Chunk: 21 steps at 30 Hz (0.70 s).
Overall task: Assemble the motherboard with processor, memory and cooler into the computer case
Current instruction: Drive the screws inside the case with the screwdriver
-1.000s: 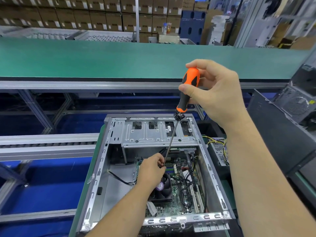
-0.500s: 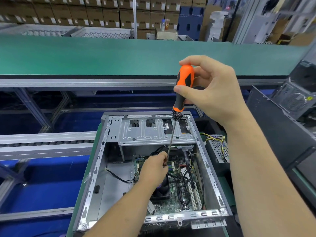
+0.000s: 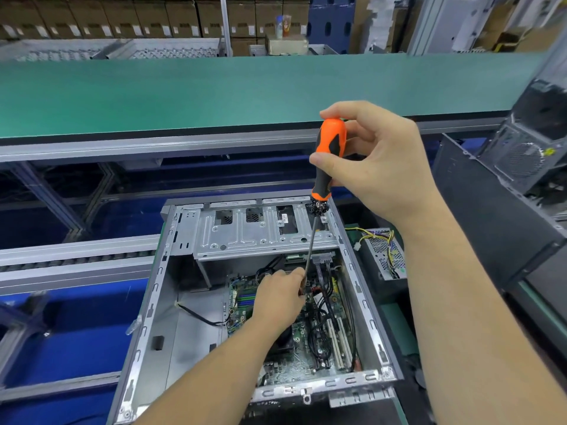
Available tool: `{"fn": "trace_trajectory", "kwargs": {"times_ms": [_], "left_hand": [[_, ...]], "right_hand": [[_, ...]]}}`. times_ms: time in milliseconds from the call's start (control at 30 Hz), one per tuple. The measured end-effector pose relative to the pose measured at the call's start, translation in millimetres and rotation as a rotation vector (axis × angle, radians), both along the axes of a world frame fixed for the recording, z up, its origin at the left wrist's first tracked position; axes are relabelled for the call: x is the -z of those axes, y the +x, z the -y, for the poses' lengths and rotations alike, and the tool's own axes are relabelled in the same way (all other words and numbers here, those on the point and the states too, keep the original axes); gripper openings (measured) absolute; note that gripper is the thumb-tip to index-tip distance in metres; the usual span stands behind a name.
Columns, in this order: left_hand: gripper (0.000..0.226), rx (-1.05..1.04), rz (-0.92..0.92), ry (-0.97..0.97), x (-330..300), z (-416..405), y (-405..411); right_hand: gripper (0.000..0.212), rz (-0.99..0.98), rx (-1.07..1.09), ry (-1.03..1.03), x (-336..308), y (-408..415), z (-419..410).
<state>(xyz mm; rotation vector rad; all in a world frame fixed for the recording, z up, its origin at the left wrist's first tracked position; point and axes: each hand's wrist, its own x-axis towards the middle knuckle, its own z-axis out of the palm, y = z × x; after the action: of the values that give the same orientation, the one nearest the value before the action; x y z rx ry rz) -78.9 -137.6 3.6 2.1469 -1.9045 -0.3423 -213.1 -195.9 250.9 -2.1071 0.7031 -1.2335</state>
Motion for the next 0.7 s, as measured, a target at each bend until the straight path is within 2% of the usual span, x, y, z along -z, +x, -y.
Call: {"fn": "trace_trajectory", "kwargs": {"times_ms": [700], "left_hand": [[0.027, 0.017, -0.119, 0.045, 9.2, 6.1, -3.4]], "right_hand": [[0.041, -0.037, 0.036, 0.024, 11.5, -2.9, 12.3]]}}
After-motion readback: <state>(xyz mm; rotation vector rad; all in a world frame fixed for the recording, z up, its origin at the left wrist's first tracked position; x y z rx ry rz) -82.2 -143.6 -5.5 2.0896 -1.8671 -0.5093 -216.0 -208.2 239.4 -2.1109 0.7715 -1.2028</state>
